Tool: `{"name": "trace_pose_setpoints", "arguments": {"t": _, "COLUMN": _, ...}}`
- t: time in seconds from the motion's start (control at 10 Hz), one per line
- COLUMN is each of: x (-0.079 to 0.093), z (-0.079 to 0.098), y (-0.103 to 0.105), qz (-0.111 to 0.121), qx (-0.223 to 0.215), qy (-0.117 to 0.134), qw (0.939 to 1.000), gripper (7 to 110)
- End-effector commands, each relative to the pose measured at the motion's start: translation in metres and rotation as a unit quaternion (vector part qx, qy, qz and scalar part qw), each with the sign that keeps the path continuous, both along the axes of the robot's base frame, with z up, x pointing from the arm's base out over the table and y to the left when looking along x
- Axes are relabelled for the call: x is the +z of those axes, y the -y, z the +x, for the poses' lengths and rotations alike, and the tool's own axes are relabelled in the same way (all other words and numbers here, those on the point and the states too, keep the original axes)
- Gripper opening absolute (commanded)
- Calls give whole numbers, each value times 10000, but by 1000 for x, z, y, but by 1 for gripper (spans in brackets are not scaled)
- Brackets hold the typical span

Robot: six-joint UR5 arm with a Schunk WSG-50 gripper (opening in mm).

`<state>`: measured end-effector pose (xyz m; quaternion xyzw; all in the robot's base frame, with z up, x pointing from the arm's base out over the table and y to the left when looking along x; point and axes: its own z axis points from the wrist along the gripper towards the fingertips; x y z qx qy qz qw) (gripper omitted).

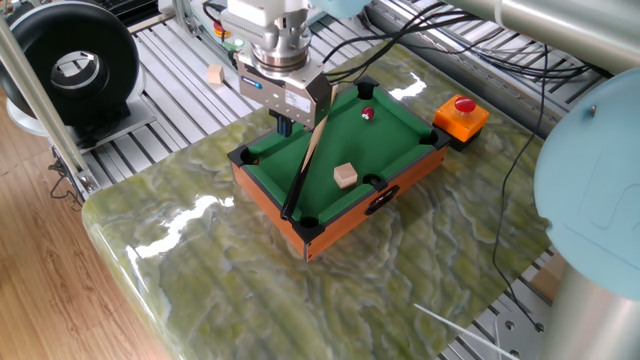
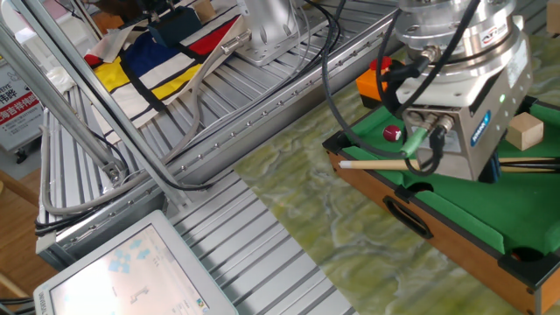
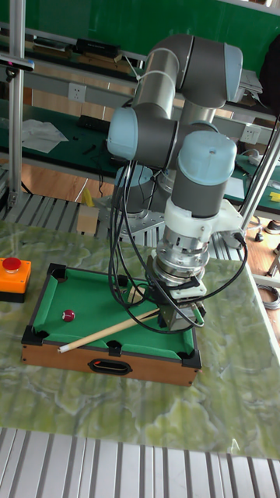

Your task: Hit the pool ball

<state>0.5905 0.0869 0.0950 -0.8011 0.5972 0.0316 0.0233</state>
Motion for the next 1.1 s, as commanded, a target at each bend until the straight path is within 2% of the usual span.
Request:
{"name": "trace_pose_setpoints", "arguments": {"t": 0.0, "x": -4, "z": -1, "y": -3, "qz": 85, "qx": -31, "qy": 25, "qw": 10000, "gripper": 7}}
{"name": "trace_pose_setpoints", "arguments": {"t": 0.1, "x": -5, "z": -3, "y": -1, "qz": 86, "qx": 68, "qy": 33, "qw": 9999, "gripper": 7}}
{"name": "trace_pose_setpoints", "arguments": {"t": 0.3, "x": -6, "z": -12, "y": 10, "qz": -60, "qx": 286, "qy": -98, "qw": 9995, "gripper": 7}}
{"name": "trace_pose_setpoints", "arguments": {"t": 0.5, "x": -5, "z": -18, "y": 14, "qz": -104, "qx": 454, "qy": -219, "qw": 9987, "gripper": 7}}
{"name": "trace_pose_setpoints", "arguments": {"t": 0.7, "x": -4, "z": -3, "y": 14, "qz": -187, "qx": 857, "qy": 69, "qw": 9961, "gripper": 7}}
{"name": "trace_pose_setpoints", "arguments": {"t": 0.9, "x": -2, "z": -6, "y": 15, "qz": -211, "qx": 952, "qy": 26, "qw": 9952, "gripper": 7}}
{"name": "trace_pose_setpoints", "arguments": {"t": 1.0, "x": 0, "z": 0, "y": 11, "qz": -132, "qx": 1065, "qy": 172, "qw": 9941, "gripper": 7}}
